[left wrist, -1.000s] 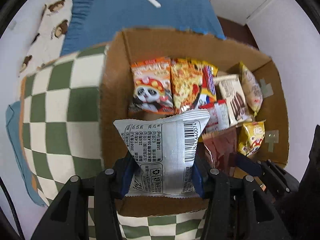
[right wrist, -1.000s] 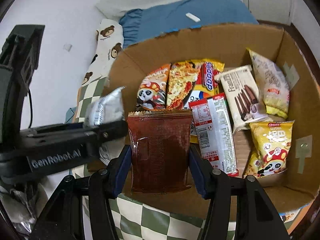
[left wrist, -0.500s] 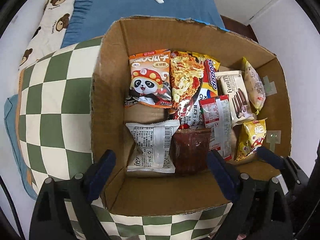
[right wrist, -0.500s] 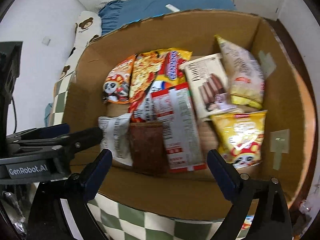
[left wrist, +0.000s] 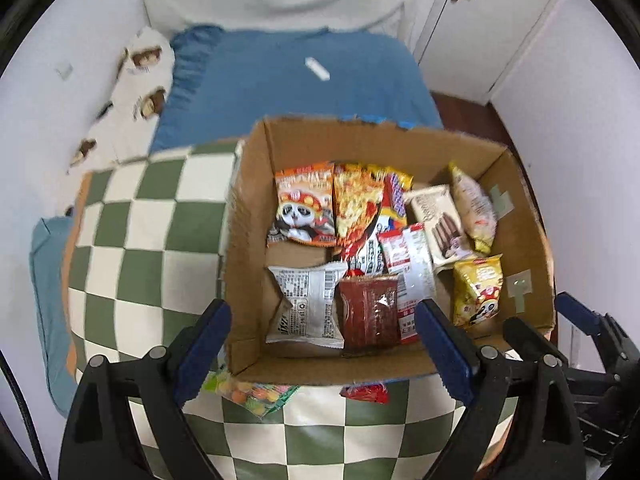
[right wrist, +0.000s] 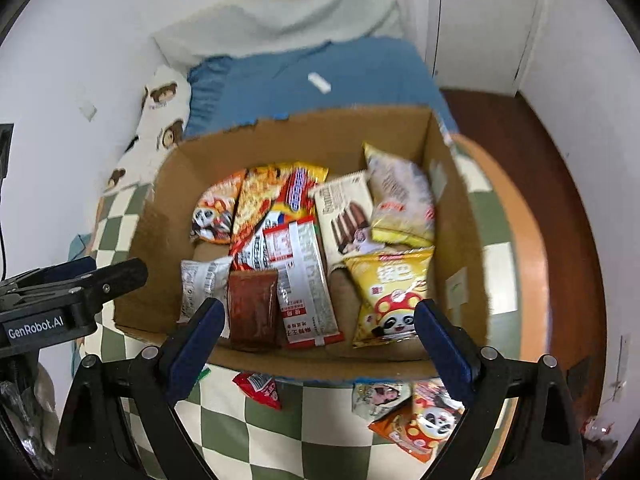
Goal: Organize snacks
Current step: 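Move both grippers back toward the snacks on the blanket, then grasp red candy bag with left gripper while right grasps panda snack bag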
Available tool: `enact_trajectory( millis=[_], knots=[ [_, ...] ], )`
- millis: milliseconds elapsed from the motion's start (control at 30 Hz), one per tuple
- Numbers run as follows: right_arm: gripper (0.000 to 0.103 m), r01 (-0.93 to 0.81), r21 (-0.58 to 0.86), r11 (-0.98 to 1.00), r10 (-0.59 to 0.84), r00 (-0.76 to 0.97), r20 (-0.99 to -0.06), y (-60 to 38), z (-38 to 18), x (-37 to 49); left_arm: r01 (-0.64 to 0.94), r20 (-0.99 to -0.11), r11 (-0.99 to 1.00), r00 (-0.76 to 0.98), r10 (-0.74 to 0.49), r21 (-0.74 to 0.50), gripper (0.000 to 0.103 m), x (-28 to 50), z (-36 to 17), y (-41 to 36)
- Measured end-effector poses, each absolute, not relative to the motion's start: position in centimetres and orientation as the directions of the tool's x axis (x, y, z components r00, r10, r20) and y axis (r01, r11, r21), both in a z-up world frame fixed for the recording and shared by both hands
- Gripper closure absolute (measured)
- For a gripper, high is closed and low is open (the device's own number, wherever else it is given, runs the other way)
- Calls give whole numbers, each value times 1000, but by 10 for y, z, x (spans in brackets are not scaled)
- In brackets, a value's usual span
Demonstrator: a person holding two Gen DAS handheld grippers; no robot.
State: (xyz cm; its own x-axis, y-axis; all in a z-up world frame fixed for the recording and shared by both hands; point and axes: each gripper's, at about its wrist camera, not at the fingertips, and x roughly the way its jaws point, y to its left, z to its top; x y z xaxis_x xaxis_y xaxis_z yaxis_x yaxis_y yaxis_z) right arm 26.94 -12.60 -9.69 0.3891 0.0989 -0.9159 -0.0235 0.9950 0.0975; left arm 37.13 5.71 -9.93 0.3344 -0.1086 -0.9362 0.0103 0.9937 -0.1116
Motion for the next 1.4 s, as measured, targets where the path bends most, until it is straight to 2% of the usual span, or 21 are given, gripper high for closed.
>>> enact_trajectory(
  millis=[333,567,700,867,967,1233,1400],
  knots=[
    [5,-40,52,998,65,566,-822,-127,-33,210,24,-846,997,528,-77,-75,9,308,-44,54],
    [5,-35,67,997,73,640,-765,-129,-3,168,37,-801,996,593,-83,-76,9,263,-24,52],
    [5,-13,111,994,95,632,-769,-138,-4,153,38,-798,995,595,-96,-91,9,246,-27,50],
    [6,78,166,983,98,540,-836,-168,-47,142,33,-835,995,542,-97,-94,9,233,-61,44],
    [29,148,202,968,112,466,-878,-192,-88,137,25,-877,996,471,-90,-89,9,234,-96,37],
    [26,300,177,938,89,285,-954,-232,-191,154,34,-958,995,272,-96,-90,9,259,-190,12],
    [26,339,155,928,77,234,-969,-234,-228,163,64,-973,994,207,-103,-91,9,285,-231,-7]
  ],
)
